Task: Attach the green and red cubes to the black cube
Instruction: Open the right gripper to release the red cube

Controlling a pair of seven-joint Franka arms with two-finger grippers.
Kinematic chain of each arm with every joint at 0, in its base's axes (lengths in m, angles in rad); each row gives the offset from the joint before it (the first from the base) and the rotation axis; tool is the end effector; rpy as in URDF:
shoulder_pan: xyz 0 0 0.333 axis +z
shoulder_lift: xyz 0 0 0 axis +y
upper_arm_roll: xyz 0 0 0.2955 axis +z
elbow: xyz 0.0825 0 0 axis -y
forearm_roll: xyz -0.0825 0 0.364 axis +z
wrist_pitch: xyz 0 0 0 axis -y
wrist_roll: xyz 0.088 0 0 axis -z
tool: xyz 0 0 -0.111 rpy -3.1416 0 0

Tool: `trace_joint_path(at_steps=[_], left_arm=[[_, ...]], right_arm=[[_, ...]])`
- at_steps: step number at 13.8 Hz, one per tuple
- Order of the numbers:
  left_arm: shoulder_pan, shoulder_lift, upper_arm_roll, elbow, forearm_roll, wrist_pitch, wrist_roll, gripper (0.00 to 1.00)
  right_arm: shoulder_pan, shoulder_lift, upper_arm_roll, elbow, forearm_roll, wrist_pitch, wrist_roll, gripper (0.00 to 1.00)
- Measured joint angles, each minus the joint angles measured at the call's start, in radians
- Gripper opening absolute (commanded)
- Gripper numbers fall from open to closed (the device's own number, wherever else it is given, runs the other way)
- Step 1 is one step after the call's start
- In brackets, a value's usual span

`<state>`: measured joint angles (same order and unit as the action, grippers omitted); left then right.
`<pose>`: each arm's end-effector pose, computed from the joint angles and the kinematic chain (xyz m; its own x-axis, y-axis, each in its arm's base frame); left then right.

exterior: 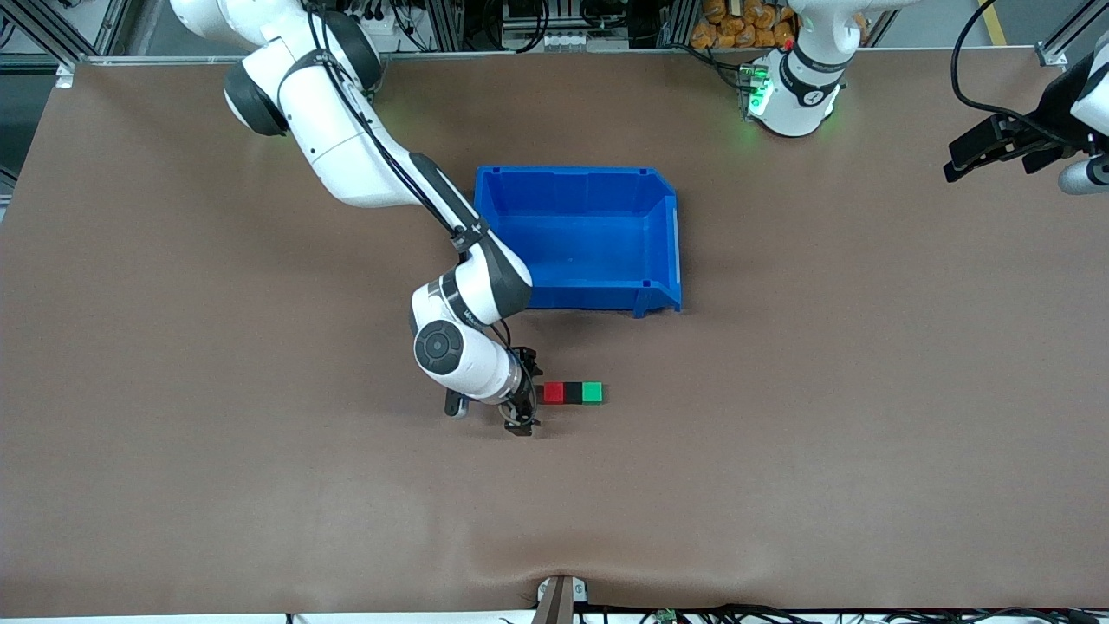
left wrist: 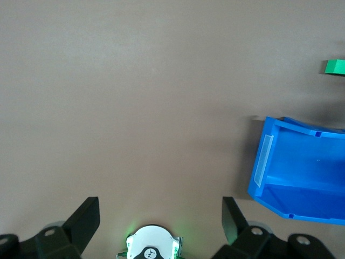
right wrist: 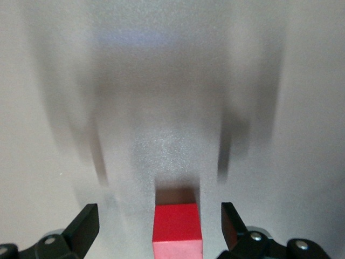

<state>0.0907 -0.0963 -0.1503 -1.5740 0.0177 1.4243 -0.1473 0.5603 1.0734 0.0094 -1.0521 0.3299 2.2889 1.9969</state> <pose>0.4898 -0.0311 0.6350 0.9946 0.0916 -0.0491 0.0897 -0.9952 -0.0396 0.6348 0.4135 0.1860 -0.0566 -0.9484 -0.3119 -0.9982 0.0603 -0.0020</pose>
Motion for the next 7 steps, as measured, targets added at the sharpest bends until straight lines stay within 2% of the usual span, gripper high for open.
trace_joint_path(at_steps=[7], left_arm=[[0.000,0.000,0.000,0.001,0.000,0.001,0.000,1.00]], right_arm=[[-0.019,-0.004,-0.002,0.009,0.000,-0.011,-0.005,1.00]])
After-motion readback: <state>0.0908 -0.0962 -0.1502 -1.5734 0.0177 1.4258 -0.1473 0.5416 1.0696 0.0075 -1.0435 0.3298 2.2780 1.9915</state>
